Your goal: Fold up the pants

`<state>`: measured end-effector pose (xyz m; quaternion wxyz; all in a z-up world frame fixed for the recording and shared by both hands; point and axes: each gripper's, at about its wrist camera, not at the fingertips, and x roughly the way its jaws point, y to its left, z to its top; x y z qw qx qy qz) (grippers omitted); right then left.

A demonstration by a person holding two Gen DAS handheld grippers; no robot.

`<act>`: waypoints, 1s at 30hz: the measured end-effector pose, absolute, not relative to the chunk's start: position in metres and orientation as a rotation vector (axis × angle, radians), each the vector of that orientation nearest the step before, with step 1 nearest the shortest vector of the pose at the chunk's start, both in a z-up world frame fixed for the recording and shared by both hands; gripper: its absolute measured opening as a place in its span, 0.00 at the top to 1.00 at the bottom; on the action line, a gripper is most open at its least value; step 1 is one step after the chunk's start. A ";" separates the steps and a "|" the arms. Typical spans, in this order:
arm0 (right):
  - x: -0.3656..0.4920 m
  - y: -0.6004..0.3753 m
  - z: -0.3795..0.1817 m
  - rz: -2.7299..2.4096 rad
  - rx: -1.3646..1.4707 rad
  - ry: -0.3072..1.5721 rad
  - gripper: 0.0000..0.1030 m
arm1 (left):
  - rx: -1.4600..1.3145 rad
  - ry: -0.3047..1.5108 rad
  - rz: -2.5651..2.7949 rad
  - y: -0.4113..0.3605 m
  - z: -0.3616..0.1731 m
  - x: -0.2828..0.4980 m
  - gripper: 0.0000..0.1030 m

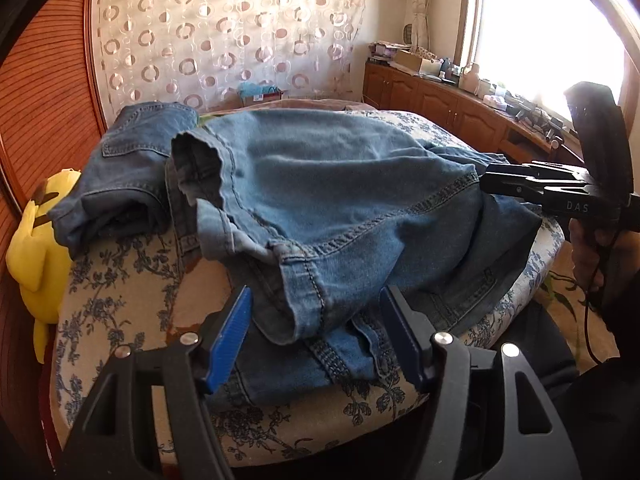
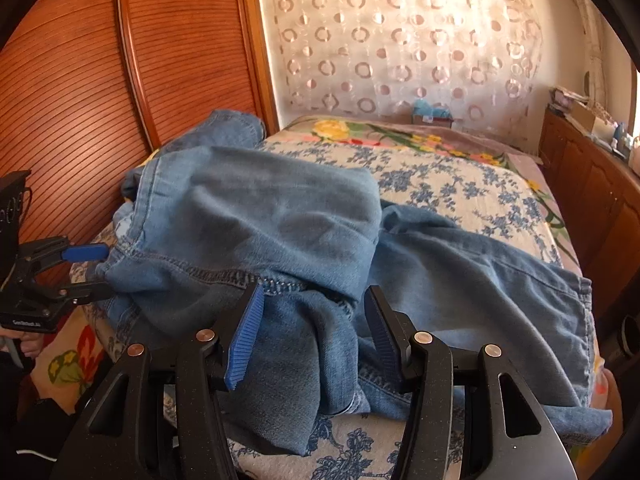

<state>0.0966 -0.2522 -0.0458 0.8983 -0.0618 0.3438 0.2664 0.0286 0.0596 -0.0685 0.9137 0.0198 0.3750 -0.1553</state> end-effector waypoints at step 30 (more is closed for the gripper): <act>0.036 -0.271 -0.033 0.661 -0.065 0.754 0.91 | -0.018 0.625 -0.227 0.116 -0.021 -0.008 0.85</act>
